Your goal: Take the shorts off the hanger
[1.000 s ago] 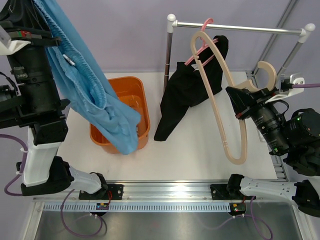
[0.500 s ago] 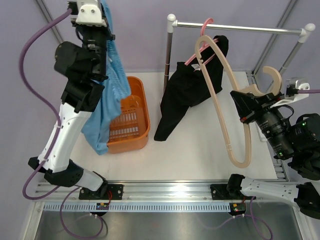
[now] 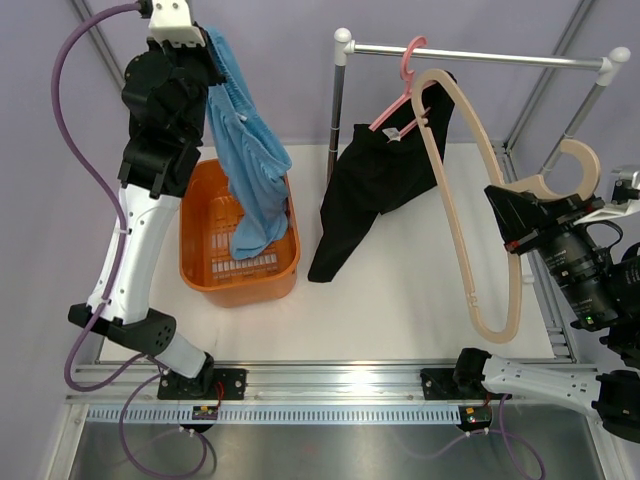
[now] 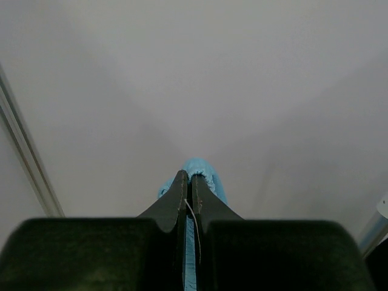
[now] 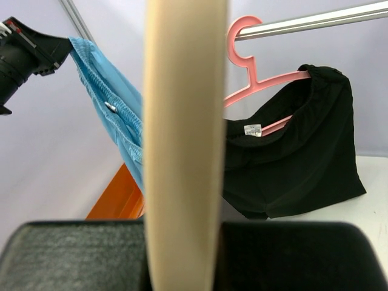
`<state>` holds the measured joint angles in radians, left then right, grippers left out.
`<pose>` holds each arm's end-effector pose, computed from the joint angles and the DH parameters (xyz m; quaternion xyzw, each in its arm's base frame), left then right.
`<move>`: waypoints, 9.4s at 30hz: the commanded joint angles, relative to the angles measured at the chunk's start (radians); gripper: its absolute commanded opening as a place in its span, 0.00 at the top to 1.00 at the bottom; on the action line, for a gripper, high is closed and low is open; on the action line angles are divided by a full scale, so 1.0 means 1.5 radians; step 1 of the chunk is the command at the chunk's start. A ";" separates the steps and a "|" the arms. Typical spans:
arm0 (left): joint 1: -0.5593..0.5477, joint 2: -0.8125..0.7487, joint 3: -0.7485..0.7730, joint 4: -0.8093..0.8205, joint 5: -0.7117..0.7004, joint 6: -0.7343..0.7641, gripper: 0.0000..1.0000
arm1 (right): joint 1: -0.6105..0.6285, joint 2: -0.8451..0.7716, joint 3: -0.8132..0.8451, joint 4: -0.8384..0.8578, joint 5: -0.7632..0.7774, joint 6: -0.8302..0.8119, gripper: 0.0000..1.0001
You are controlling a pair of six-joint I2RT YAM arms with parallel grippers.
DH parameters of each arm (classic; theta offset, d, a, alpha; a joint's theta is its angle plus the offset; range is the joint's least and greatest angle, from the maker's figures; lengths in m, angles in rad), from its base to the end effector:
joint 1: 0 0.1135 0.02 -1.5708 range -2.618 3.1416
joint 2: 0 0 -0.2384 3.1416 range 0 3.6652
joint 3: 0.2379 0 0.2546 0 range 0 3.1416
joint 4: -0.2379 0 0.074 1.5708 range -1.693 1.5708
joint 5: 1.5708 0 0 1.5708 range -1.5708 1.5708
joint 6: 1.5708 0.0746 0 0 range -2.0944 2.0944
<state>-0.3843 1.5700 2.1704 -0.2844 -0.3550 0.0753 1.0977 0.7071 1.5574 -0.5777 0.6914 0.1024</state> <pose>0.3128 -0.0985 0.5859 -0.0076 0.5952 -0.0202 0.8033 0.0804 0.0527 0.5293 -0.0343 0.6286 0.2542 0.7342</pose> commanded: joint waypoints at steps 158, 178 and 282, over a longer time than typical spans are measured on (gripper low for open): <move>0.001 -0.504 -0.805 -0.161 0.350 -0.222 0.01 | -0.789 0.481 0.405 -0.254 -0.404 0.103 0.41; 0.001 -0.500 -0.806 -0.161 0.337 -0.222 0.01 | -0.410 0.653 0.523 -0.146 -0.180 0.149 0.33; -0.130 -0.415 -0.637 -0.182 0.254 -0.241 0.01 | -0.423 0.372 0.277 -0.242 -0.459 0.057 1.00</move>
<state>-0.5083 0.9215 1.1034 -0.5861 0.1116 -0.2707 0.4675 1.3685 2.0254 -0.9894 0.1467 0.1585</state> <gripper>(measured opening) 0.988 0.128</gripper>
